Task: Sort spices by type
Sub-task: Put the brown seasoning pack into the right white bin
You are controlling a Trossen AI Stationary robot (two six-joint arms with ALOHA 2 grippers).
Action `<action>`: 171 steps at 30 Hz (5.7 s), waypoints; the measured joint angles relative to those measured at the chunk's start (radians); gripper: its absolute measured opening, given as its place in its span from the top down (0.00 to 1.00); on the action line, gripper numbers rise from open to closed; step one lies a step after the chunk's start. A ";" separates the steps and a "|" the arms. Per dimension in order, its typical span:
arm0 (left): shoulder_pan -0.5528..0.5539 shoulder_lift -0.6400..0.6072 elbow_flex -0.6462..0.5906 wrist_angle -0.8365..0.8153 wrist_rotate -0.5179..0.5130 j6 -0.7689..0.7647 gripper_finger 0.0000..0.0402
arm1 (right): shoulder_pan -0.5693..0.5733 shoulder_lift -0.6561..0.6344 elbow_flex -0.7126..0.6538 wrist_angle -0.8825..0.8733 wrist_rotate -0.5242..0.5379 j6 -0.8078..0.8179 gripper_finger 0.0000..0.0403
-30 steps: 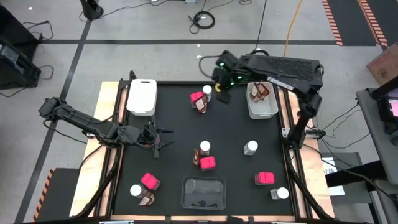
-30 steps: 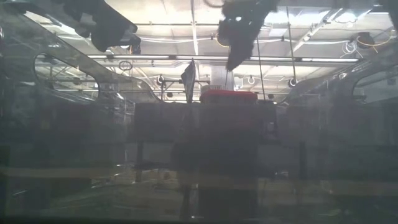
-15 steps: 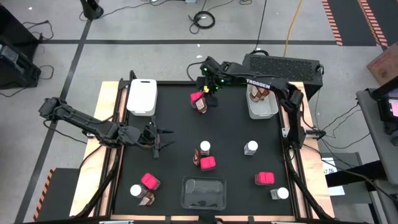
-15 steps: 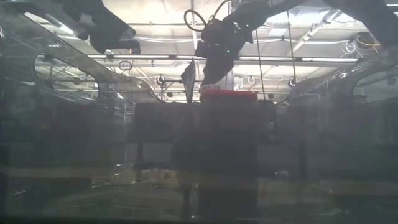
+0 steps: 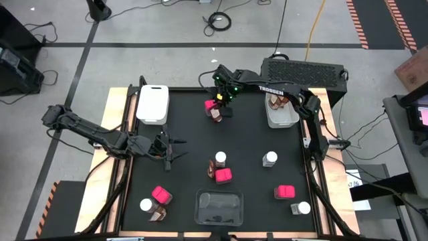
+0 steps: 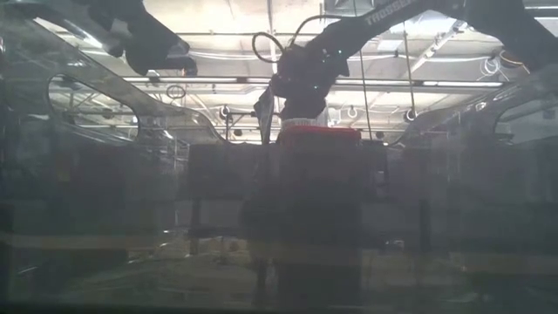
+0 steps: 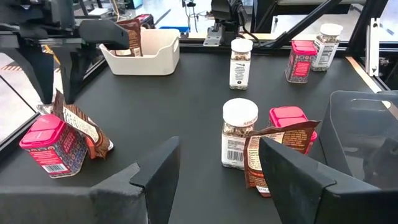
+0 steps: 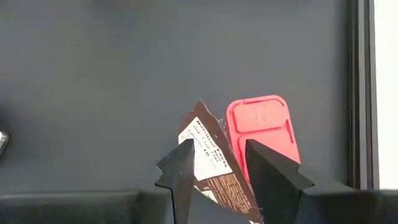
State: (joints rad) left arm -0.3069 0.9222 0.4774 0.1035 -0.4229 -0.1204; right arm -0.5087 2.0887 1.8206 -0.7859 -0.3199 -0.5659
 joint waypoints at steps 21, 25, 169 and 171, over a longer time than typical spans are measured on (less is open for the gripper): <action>0.000 0.000 0.000 -0.008 0.000 -0.002 0.45 | 0.000 0.054 -0.001 -0.090 0.008 0.000 0.78; 0.000 0.000 0.000 -0.008 0.000 -0.001 0.45 | 0.000 0.054 -0.001 -0.103 0.008 0.001 0.95; 0.000 0.000 0.000 -0.016 -0.001 -0.029 0.45 | -0.526 -0.596 -0.602 -0.300 0.524 0.763 1.00; 0.000 0.000 0.000 -0.016 -0.001 -0.029 0.45 | -0.525 -0.596 -0.602 -0.305 0.523 0.772 1.00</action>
State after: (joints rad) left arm -0.3069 0.9223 0.4774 0.0879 -0.4239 -0.1493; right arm -1.0335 1.4925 1.2190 -1.0908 0.2028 0.2062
